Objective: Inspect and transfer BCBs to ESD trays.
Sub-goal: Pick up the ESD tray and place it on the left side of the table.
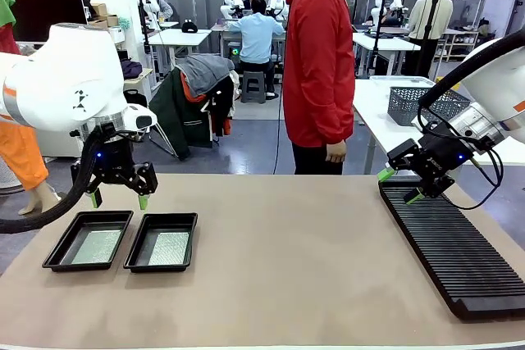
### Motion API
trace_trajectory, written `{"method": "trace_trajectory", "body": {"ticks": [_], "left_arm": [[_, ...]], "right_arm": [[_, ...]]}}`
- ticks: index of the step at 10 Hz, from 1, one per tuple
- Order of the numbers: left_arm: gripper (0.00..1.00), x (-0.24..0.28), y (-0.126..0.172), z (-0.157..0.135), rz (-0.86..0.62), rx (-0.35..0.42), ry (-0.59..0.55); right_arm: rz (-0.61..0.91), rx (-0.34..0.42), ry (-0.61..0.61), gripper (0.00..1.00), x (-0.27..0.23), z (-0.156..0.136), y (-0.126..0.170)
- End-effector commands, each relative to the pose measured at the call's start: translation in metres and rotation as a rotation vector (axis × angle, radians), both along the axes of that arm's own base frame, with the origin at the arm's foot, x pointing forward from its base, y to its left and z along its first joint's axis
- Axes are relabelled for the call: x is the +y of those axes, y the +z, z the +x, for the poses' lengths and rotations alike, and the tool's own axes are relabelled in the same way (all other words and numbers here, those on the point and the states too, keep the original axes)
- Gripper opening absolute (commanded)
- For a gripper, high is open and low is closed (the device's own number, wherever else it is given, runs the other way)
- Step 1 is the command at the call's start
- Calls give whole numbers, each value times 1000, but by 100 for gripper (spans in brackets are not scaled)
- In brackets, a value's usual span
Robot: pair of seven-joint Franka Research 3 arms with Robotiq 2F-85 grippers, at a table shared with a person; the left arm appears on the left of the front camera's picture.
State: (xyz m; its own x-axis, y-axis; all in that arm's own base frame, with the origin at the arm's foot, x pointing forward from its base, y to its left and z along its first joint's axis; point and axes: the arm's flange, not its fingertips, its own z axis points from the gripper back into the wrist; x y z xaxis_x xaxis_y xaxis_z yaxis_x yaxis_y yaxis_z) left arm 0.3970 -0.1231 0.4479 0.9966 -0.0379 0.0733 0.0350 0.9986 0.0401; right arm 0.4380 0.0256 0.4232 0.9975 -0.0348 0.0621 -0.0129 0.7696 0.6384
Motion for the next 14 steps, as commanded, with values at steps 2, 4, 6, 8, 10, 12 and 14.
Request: {"method": "trace_trajectory", "body": {"ticks": [2, 4, 6, 8, 10, 12, 14], "left_arm": [[100, 0, -1, -1, 1, 3, 0], [100, 0, -1, -1, 1, 3, 0], [100, 0, -1, -1, 1, 3, 0], [100, 0, -1, -1, 1, 3, 0], [100, 0, -1, -1, 1, 3, 0], [100, 0, -1, -1, 1, 3, 0], [100, 0, -1, -1, 1, 3, 0]], "right_arm": [[-12, 4, -22, 100, 2, 0, 1], [-12, 4, -22, 100, 2, 0, 1], [-12, 4, -22, 100, 2, 0, 1], [-12, 4, -22, 100, 2, 0, 1], [-12, 4, -22, 100, 2, 0, 1], [-12, 4, -22, 100, 2, 0, 1], [-12, 4, -22, 100, 2, 0, 1]]}}
